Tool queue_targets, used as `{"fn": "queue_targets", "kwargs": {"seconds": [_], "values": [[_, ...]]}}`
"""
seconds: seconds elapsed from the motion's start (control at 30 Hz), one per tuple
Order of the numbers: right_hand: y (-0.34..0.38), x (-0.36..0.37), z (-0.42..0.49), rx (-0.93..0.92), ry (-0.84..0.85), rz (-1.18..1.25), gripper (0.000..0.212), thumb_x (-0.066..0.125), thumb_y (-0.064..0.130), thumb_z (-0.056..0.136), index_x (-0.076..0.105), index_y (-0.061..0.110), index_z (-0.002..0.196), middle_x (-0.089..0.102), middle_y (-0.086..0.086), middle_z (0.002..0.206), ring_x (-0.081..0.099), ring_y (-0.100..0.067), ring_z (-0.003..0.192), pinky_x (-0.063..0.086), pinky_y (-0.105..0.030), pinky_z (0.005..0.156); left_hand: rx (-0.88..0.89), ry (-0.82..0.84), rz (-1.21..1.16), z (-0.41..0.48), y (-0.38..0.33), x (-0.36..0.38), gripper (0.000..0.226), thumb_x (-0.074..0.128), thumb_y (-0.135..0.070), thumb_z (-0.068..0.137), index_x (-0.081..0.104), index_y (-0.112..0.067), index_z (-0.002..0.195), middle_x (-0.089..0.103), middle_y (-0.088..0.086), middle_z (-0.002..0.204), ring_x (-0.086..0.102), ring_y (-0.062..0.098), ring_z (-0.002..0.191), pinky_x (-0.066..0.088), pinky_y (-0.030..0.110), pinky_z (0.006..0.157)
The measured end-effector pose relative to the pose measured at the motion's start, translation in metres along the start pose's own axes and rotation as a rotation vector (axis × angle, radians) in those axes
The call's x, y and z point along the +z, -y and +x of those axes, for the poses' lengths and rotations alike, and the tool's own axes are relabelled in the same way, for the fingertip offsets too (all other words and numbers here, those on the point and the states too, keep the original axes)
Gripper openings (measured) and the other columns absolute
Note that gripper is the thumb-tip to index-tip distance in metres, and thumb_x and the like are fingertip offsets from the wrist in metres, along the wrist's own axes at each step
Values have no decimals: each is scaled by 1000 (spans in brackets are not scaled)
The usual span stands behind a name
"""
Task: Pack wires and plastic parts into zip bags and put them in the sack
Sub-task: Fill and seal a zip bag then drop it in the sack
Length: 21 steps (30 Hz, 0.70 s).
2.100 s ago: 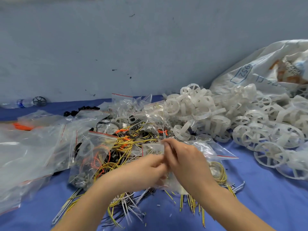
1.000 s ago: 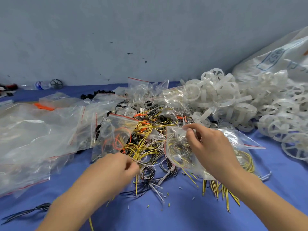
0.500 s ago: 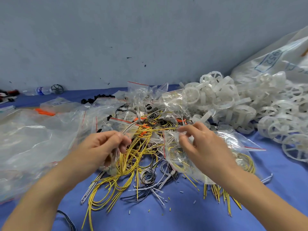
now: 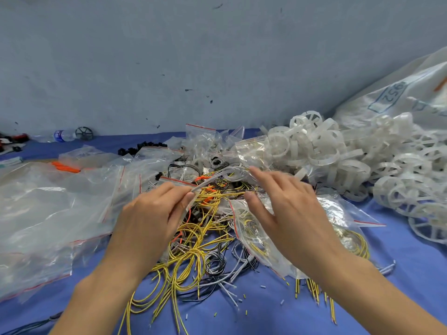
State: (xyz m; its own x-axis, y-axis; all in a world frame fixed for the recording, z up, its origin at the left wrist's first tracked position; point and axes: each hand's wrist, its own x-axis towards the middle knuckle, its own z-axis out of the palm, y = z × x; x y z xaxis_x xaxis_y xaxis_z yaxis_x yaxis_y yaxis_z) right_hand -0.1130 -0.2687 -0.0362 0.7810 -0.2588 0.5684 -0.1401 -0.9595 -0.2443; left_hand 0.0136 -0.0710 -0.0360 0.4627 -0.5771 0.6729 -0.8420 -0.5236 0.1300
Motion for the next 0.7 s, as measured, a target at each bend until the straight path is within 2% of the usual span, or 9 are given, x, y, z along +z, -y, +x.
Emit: {"fn": "queue_targets", "kwargs": {"seconds": [0.07, 0.13, 0.2, 0.23, 0.33, 0.43, 0.5, 0.57, 0.7], "values": [[1, 3, 0, 17, 94, 32, 52, 32, 48, 101, 41, 24, 146, 62, 7, 124, 54, -19, 116, 40, -37, 98, 11, -37, 17, 2, -5, -1, 31, 41, -42, 100, 68, -27, 105, 63, -17, 91, 62, 13, 70, 42, 23, 52], [1, 5, 0, 58, 91, 187, 43, 41, 42, 101, 50, 23, 139, 67, 12, 112, 59, -12, 104, 45, -32, 88, 14, -69, -6, 3, -10, 0, 29, 45, -39, 100, 69, -26, 108, 64, -15, 93, 63, 10, 72, 47, 26, 54], [-1, 5, 3, 163, 35, 475, 23, 53, 32, 99, 66, 22, 116, 69, 22, 90, 62, 3, 80, 47, -21, 69, -32, -96, -160, 2, -18, 4, 27, 47, -40, 99, 69, -28, 109, 65, -14, 91, 64, 9, 76, 51, 31, 60], [-1, 4, 5, 230, 23, 653, 15, 57, 26, 98, 70, 20, 103, 71, 22, 85, 62, 2, 72, 47, -20, 63, -107, -97, -319, 1, -24, 7, 25, 48, -43, 99, 70, -32, 108, 67, -13, 90, 65, 10, 78, 50, 32, 63], [8, 3, 7, 420, 103, 1225, 12, 63, 15, 93, 74, 19, 97, 77, 3, 89, 69, -8, 79, 56, -21, 69, -372, -51, -781, 0, -48, 18, 24, 50, -51, 94, 70, -42, 104, 72, -8, 86, 67, 13, 74, 55, 36, 67], [16, 9, 3, 563, 163, 1541, 14, 66, 12, 87, 75, 11, 98, 76, -9, 91, 70, -12, 80, 56, -19, 72, -398, -5, -912, -2, -67, 29, 24, 48, -50, 96, 69, -45, 107, 74, -6, 92, 69, 24, 79, 59, 48, 71], [17, 12, 1, 642, 174, 1633, 18, 68, 13, 81, 76, 8, 97, 73, -8, 83, 68, -10, 74, 56, -19, 70, -398, 13, -927, -3, -71, 35, 24, 47, -47, 98, 68, -46, 108, 74, -14, 95, 70, 10, 86, 60, 42, 75], [16, 13, -1, 668, 181, 1679, 23, 69, 15, 76, 76, 6, 96, 69, -9, 78, 66, -12, 68, 56, -20, 65, -407, 63, -931, -6, -75, 40, 24, 47, -43, 100, 70, -39, 105, 73, -12, 87, 67, 3, 82, 59, 40, 75], [15, 14, -5, 568, 174, 1455, 12, 69, 14, 86, 78, 11, 93, 60, -5, 66, 53, -10, 54, 47, -18, 54, -460, 159, -949, -9, -79, 44, 30, 48, -39, 100, 66, -22, 83, 61, -10, 67, 54, 6, 61, 57, 50, 70]]}}
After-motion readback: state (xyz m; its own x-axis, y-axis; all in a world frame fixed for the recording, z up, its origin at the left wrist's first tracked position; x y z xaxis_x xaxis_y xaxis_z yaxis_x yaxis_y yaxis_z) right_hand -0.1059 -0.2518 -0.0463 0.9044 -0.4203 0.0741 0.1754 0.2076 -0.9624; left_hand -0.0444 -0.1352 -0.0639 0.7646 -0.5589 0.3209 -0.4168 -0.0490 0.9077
